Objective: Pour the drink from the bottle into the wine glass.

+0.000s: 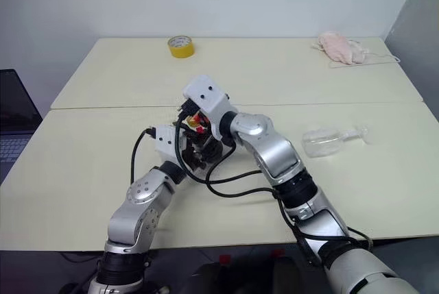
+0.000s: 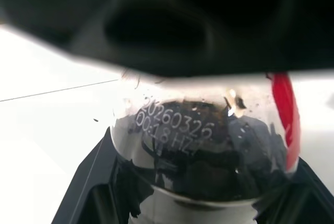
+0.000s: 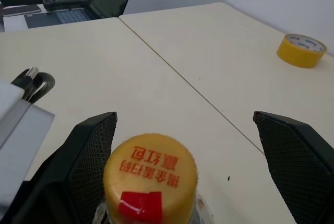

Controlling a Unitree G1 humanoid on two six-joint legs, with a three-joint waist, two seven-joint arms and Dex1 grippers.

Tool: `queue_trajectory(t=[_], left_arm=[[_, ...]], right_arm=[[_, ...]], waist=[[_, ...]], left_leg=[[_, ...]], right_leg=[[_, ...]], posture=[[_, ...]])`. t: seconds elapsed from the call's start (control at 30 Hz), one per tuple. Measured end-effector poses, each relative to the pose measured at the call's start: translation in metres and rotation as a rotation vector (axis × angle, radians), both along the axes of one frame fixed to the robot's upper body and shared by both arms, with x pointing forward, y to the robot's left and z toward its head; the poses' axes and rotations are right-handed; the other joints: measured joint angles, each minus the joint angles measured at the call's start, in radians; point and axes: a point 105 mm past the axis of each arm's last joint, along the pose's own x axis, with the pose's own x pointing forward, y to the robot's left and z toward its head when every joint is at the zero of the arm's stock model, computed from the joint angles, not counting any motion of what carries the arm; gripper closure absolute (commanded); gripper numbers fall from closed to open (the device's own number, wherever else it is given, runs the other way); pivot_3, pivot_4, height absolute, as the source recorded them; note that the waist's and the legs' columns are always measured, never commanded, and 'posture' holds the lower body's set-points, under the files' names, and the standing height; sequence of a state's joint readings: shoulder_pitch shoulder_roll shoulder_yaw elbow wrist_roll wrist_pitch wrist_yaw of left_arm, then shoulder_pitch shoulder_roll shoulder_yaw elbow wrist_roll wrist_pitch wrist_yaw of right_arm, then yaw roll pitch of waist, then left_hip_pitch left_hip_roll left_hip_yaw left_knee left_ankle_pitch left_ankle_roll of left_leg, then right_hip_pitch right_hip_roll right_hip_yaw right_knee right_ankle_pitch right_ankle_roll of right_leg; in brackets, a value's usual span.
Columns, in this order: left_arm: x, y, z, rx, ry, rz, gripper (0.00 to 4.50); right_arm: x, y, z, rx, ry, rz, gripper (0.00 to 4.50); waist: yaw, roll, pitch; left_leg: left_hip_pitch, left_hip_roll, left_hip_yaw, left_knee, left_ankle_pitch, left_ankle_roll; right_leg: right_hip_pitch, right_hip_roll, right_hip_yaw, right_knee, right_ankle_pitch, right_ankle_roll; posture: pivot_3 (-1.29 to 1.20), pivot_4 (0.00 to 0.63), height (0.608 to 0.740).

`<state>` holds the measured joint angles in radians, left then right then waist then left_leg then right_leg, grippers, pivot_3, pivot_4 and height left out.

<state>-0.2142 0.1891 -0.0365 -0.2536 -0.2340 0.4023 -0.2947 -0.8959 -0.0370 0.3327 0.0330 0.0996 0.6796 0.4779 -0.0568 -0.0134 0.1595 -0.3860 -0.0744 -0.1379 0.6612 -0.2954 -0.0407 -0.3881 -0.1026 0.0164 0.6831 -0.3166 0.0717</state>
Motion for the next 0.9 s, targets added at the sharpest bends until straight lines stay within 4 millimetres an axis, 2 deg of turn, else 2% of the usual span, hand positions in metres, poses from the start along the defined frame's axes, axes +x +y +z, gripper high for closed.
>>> queue_trajectory(t=[0.27,0.9], left_arm=[[0.0,-0.0002,0.0,0.0,0.0,-0.001,1.89],[0.0,-0.0022,-0.0002,0.003,-0.001,-0.003,1.89]], right_arm=[[0.0019,0.002,0.0109,0.023,-0.023,0.002,0.03],[0.0073,-0.0055,0.0069,0.026,0.005,-0.012,0.03]], waist=[[0.0,0.0,0.0],[0.0,0.0,0.0]], left_leg=[[0.0,0.0,0.0,0.0,0.0,0.0],[0.0,0.0,0.0,0.0,0.0,0.0]], right_leg=[[0.0,0.0,0.0,0.0,0.0,0.0],[0.0,0.0,0.0,0.0,0.0,0.0]], posture=[[0.0,0.15,0.74],[0.0,0.15,0.74]])
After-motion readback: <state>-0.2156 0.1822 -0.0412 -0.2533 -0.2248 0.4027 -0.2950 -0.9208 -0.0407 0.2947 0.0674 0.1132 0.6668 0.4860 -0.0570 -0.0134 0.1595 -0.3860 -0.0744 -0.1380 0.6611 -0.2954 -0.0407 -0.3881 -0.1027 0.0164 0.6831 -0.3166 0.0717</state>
